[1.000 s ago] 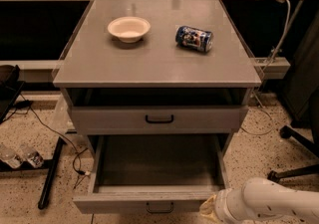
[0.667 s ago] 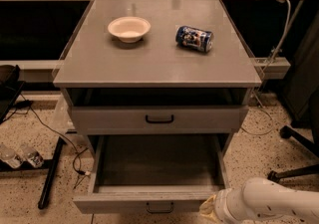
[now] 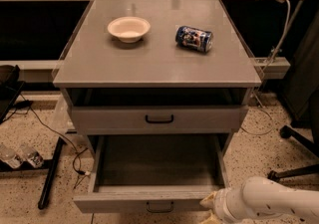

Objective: Close middle drawer

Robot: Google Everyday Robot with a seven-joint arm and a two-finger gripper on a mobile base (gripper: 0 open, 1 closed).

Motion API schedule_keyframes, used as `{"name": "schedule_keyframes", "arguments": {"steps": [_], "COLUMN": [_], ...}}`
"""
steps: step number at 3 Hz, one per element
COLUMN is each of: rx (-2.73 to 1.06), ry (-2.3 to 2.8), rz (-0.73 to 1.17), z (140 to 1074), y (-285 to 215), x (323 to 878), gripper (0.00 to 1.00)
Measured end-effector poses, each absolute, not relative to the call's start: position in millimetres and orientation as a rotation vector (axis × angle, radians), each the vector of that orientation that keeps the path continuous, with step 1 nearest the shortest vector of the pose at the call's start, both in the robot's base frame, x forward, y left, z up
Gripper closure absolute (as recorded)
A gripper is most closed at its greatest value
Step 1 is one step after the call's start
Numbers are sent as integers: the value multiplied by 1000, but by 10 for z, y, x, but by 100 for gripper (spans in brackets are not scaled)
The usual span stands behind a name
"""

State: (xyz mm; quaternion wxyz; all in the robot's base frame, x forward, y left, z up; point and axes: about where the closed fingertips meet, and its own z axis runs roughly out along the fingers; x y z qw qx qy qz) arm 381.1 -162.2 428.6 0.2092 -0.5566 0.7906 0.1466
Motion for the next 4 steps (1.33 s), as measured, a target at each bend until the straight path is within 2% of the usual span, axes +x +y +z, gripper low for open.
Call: {"name": "schedule_keyframes", "arguments": {"steps": [1, 2, 3, 4], "rx": [-1543, -1543, -1536, -1540], "ry": [2175, 2175, 2129, 2064], "rz": [454, 454, 468, 417], "z": [4219, 4219, 4190, 4270], "y": [-1571, -1570, -1505, -1417], "x": [3972, 3968, 4321, 4973], "gripper": [0, 19, 43, 66]}}
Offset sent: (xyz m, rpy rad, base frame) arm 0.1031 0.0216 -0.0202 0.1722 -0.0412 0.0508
